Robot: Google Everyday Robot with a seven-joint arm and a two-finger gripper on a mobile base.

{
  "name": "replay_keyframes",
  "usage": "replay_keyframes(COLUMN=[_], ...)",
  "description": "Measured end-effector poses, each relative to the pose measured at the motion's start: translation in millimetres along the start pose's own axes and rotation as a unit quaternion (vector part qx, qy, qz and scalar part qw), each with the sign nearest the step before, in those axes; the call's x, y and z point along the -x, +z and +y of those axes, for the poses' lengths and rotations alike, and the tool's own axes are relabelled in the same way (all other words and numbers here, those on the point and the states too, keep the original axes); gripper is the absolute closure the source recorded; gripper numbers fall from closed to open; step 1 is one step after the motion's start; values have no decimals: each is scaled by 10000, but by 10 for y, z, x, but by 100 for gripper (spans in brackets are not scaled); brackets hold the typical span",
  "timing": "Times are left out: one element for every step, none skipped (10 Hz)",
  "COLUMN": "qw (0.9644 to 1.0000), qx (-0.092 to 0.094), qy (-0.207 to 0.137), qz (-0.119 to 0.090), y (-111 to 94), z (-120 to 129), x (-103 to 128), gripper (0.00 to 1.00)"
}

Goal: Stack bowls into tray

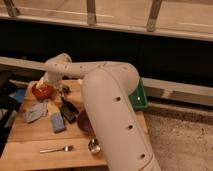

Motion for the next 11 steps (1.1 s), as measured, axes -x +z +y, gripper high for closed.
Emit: replay_keyframes(qw=[9999, 9997, 9996, 9994, 9992, 9991, 9989, 9987, 9984, 9981, 9979], qx=[110, 171, 208, 228, 242, 250, 261, 254, 248, 253, 266], qy=[76, 136, 194, 236, 253, 260, 277, 336, 416, 473, 501], qz=[24, 52, 86, 113, 168, 241, 281, 289, 289, 295, 311], y=[50, 84, 124, 150, 208, 292, 350, 403, 445, 496, 548], z=[44, 78, 74, 58, 66, 106, 127, 100, 59, 54, 80], x=[16, 15, 3, -1, -21, -53, -63, -35, 12, 49, 60], gripper=[20, 20, 20, 20, 20, 20, 20, 20, 20, 20, 20])
